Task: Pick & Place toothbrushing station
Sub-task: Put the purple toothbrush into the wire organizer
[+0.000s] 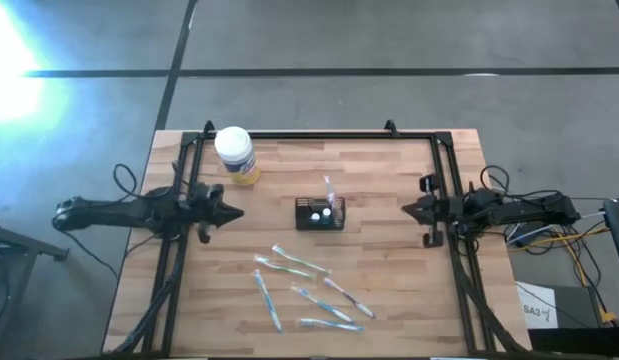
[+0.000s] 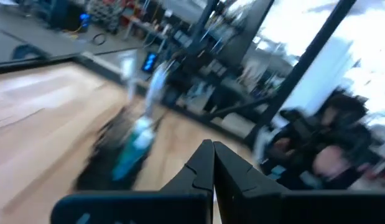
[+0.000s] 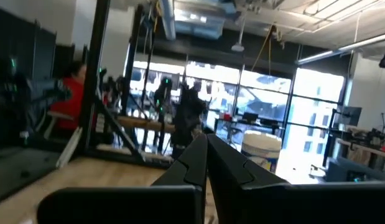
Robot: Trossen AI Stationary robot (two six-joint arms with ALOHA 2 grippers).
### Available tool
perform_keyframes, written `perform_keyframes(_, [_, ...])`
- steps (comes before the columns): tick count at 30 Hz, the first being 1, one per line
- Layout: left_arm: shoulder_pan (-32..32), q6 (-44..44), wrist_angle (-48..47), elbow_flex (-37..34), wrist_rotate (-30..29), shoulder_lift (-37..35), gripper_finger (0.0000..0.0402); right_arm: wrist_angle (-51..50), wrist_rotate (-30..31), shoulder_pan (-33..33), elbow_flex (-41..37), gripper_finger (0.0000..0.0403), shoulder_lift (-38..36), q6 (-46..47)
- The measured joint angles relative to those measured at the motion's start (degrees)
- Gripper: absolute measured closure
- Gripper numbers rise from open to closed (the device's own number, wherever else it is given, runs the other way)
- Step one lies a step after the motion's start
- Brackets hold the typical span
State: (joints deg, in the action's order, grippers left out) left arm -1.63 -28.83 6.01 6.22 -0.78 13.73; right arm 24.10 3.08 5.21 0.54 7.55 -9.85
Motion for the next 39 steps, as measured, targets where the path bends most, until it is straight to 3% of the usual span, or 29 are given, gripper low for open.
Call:
perform_keyframes(3, [-7.13, -4.42, -1.14, 3.42, -8.26, 3.58, 0.0400, -0.91, 0.04, 0.01, 0.00, 0.0394, 0.51, -0.94])
perform_keyframes(10, [-24.22, -21.63, -17.57, 15.58, -33.57, 20.70, 0.0400, -1.20, 0.12, -0.02, 0.00, 0.0394, 0.81, -4.28])
perform_keyframes(13, [-26.63, -28.54, -24.14, 21.70, -35.36, 29.37, 0.0394, -0.73, 0.10, -0.02, 0.00, 0.0394, 0.70, -4.35])
perform_keyframes(17, [-27.15, -31.00, -29.51, 28.77, -32.99, 40.27, 0.0381, 2.08, 0.06, 0.02, 0.00, 0.0394, 0.77, -2.65])
perform_keyframes(23, [-28.24, -19.35, -30.92, 35.76, -35.28, 49.17, 0.0374, 2.39, -0.05, 0.02, 1.12, 0.0394, 1.82, 1.21])
perform_keyframes(27, [-29.05, -15.79, -29.66, 34.93, -37.53, 45.86, 0.0388, 1.58, -1.48, 0.02, 2.31, 0.0394, 4.66, 3.57])
perform_keyframes(31, [-30.67, -14.72, -28.90, 29.09, -38.75, 38.14, 0.0397, 1.35, -9.39, 0.08, 4.98, 0.0394, 10.92, 4.56])
perform_keyframes(39, [-32.08, 1.09, -7.37, 13.16, -34.39, 20.79, 0.0395, 1.38, -7.08, 0.17, 13.28, 0.0394, 30.63, 11.10])
